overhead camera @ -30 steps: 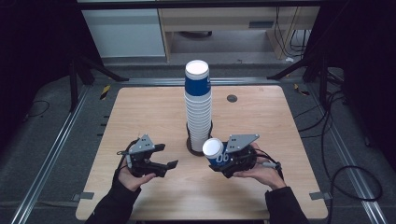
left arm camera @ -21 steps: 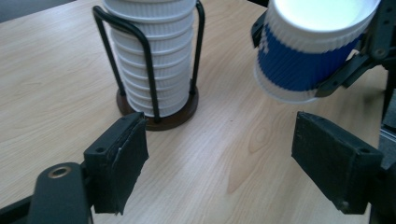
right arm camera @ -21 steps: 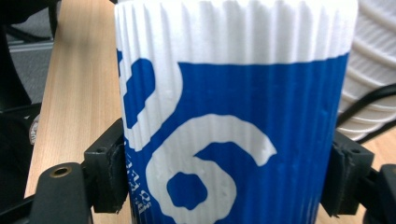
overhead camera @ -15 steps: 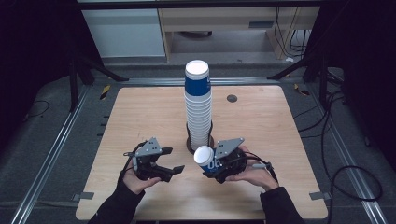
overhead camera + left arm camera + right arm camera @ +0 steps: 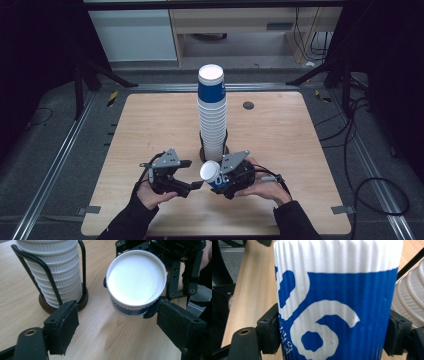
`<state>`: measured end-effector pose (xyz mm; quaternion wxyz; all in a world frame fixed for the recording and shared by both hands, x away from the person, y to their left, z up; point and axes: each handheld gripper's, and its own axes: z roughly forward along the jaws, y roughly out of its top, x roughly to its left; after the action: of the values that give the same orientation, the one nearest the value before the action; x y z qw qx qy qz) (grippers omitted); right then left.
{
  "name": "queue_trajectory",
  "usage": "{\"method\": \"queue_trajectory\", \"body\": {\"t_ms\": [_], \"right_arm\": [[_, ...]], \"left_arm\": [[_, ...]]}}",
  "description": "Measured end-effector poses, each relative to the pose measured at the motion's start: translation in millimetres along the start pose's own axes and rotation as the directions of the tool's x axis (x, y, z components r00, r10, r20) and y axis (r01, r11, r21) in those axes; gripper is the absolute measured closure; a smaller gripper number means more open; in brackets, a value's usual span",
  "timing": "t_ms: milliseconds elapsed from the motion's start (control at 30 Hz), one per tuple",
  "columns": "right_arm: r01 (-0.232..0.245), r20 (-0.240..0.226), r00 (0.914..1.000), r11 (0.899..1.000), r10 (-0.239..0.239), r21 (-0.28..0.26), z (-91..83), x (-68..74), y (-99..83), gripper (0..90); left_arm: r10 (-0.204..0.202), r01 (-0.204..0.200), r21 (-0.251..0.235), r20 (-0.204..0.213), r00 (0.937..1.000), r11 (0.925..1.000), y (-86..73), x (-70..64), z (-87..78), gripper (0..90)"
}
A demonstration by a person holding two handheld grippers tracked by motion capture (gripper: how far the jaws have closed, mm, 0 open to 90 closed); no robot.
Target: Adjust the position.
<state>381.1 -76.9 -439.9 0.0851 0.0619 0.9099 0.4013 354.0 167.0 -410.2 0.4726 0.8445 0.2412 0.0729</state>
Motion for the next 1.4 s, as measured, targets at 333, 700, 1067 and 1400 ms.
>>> {"method": "queue_trajectory", "body": {"t_ms": [333,700,1067,1400], "right_arm": [[0.024,-0.015,0.9996,0.999,-0.024,0.021,10.3,5.0,3.8,20.6],[0.049,-0.025,0.9985,0.999,-0.048,0.019,15.5,9.5,7.1,20.6],[0.063,-0.045,0.9971,0.998,-0.062,0.022,20.9,13.3,8.4,20.2],[0.011,-0.046,0.9989,1.0,-0.011,0.009,19.8,11.7,8.6,14.7]], "left_arm": [[0.025,-0.026,0.036,0.035,0.9991,0.999,3.8,-7.2,12.3,16.4],[0.042,-0.047,0.084,0.056,0.9976,0.9953,2.3,-12.7,25.4,18.5],[0.032,-0.039,0.095,0.067,0.9972,0.9947,1.2,-12.9,27.0,25.5],[0.035,-0.039,0.084,0.059,0.9977,0.9957,1.2,-12.6,24.0,26.0]]}}
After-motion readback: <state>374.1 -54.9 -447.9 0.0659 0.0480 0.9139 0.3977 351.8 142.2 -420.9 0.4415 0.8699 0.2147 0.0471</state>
